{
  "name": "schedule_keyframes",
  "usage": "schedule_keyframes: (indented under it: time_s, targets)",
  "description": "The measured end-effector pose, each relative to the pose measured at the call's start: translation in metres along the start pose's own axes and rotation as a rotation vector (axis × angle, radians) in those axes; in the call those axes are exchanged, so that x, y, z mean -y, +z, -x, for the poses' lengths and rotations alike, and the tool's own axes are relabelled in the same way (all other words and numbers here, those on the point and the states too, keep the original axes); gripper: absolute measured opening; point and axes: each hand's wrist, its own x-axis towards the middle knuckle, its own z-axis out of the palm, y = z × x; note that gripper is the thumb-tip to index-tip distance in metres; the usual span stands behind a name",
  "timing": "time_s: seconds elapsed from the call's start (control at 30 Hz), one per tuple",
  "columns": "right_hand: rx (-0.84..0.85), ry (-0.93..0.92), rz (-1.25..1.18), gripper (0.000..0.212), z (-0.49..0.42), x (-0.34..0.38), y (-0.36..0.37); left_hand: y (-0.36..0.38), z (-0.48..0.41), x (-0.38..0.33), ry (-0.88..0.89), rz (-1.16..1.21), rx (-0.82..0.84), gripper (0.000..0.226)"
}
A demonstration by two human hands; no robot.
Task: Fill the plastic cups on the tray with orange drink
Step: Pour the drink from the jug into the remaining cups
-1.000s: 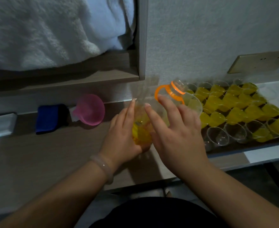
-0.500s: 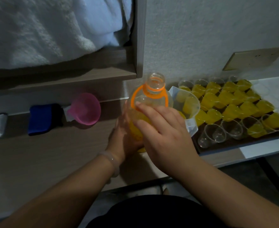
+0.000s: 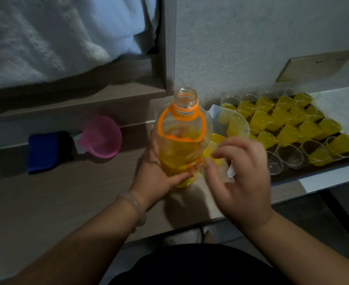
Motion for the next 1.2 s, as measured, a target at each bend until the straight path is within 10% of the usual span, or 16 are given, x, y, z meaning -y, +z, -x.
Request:
schedule_keyframes:
  time_s: [0.17,0.27,0.4,0.63,1.2]
  targets:
    - [-0.098,0.316,0.1,0.019,0.01,-0.031,-0.007,-0.003,0.016,0.018,-0.144,-0.114,-0.044,0.126]
    - [-0.042,0.518,0.126,0.03,0.015,-0.041,-0.01,-0.007,0.041,0.026,-0.212,-0.099,0.081,0.077]
    - [0.102,0.77,0.105,0.054,0.023,-0.043,-0.01,-0.027,0.061,0.015,0.044,-0.483,0.284,0.063]
    - [0.261,0.931,0.049,0.03,0.02,-0.049,0.001,-0.013,0.044,-0.045,0.5,-0.356,0.354,0.028]
    - [-0.017,1.146,-0.289,0.021,0.011,-0.047,0.025,0.0,0.032,-0.07,0.602,-0.32,0.371,0.019]
